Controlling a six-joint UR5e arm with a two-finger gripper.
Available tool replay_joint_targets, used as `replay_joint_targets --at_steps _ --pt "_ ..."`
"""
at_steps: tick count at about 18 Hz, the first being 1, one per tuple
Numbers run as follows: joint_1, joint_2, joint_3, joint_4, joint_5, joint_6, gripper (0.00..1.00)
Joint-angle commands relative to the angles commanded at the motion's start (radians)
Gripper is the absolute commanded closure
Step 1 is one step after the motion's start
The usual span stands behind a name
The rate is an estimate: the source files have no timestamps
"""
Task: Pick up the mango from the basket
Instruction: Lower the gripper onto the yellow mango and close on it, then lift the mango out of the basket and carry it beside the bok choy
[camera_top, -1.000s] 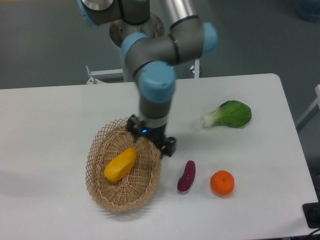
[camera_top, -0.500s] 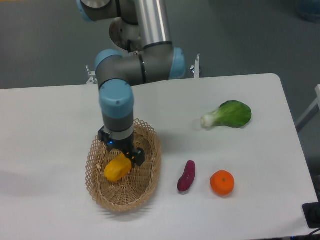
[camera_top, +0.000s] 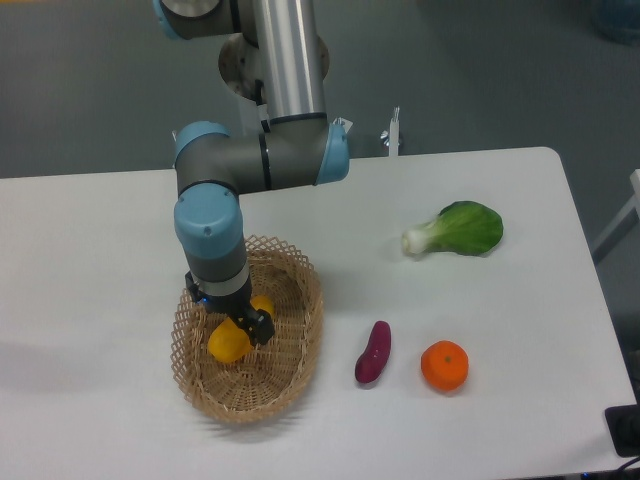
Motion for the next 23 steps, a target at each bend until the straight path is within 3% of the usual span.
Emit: replay_joint_targets --at_steps 2,5,8,16,21,23 --pt "0.0 -0.006 0.003 0.003 0.0 -0.005 0.05" --pt "0.0 -0.005 0.009 0.003 0.0 0.004 0.43" --pt "0.0 -0.003 0.012 0.003 0.0 0.009 0.56" --pt "0.0 0.011 0.034 0.002 -0.005 0.015 0.57" --pt "0.032 0.044 0.098 -0.029 -0.011 0.055 0.57" --pt "0.073 0.06 0.139 -0.07 -0.031 0.073 0.57"
